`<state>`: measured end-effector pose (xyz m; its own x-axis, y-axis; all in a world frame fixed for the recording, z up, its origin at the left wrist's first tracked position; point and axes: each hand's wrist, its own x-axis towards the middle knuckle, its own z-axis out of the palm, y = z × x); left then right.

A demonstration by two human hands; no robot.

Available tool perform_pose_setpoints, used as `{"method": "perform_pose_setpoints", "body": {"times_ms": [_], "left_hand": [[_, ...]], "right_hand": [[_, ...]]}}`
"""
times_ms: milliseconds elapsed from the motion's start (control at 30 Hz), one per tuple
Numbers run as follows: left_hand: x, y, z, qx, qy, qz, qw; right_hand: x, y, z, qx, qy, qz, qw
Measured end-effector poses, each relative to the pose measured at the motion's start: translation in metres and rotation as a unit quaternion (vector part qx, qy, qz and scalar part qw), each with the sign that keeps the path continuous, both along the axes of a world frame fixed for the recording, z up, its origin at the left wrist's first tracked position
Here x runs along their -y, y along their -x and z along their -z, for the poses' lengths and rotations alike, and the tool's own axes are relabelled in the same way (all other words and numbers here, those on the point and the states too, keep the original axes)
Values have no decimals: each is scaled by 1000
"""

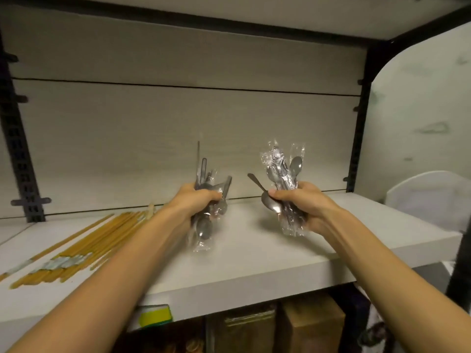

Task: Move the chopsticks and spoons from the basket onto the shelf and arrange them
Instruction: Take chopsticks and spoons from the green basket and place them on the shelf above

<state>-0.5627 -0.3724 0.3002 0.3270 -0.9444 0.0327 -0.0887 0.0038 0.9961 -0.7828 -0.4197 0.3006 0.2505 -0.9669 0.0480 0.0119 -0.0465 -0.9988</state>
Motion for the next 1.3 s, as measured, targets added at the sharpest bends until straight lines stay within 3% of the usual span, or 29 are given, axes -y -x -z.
{"method": "perform_pose_setpoints", "body": {"times_ms": [200,333,567,1100,1300], "left_hand": [[60,101,11,61,-33,38,997],[91,148,21,91,-51,36,994],[129,193,32,132,-80,-21,988],[131,223,23,276,-165,-38,946],[121,206,24,326,-138,-41,934]], "right_hand": [[48,98,10,-76,2,22,997],[76,139,18,-65,3,10,998],[125,168,34,-211,84,57,972],[139,180,29,-384,161,29,909],[130,180,27,-471,221,29,854]]}}
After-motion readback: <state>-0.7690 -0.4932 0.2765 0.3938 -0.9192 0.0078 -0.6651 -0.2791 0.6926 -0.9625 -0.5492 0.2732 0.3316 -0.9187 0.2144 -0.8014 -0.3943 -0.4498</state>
